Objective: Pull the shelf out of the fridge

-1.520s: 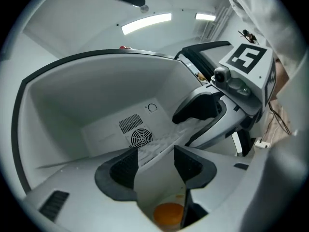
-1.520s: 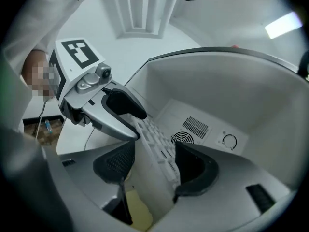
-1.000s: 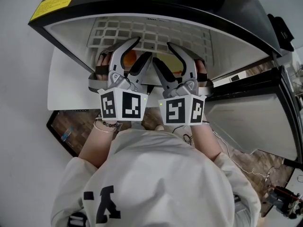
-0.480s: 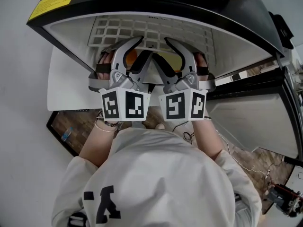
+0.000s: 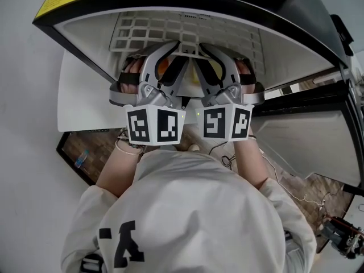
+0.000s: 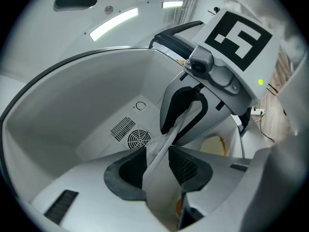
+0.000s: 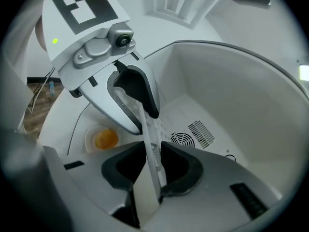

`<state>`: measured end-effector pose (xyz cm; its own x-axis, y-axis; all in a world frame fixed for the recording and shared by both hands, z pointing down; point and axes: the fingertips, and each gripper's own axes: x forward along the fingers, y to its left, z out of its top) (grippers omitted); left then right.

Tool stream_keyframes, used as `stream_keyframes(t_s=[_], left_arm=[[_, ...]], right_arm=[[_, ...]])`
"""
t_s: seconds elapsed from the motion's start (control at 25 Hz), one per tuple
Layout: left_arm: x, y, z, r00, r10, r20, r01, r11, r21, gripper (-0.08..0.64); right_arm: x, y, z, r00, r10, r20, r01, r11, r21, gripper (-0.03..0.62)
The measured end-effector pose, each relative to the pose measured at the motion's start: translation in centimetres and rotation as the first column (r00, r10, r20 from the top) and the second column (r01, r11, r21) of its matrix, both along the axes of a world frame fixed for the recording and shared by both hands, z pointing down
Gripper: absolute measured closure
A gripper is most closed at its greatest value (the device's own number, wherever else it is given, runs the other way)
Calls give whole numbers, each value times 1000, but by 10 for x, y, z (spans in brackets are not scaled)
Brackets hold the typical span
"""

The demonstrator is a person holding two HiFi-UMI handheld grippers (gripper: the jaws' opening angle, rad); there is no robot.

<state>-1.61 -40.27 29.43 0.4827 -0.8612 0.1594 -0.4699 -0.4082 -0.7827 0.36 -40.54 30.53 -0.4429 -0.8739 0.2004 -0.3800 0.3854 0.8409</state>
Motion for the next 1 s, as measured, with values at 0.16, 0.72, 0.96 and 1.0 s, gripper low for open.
stream_keyframes(t_s=[0.16,0.72,0.96,1.0], left_arm=[[-1,3,0,1000,11,-1,-11,1000,2,416],[0,23,0,999,29,-18,-29,1000,-2,416],[-1,40,0,1000,7,-24,-7,1000,-16,416],[-2,44,0,1000,4,-24,-5,1000,-21,416]], right_arm=[[-1,3,0,1000,5,-1,-5,1000,13,482],[0,22,0,1000,9,-3,-9,1000,7,485],[-1,40,0,1000,-5,4,5,1000,12,483],[-2,44,0,1000,-6,6,6,1000,8,483]])
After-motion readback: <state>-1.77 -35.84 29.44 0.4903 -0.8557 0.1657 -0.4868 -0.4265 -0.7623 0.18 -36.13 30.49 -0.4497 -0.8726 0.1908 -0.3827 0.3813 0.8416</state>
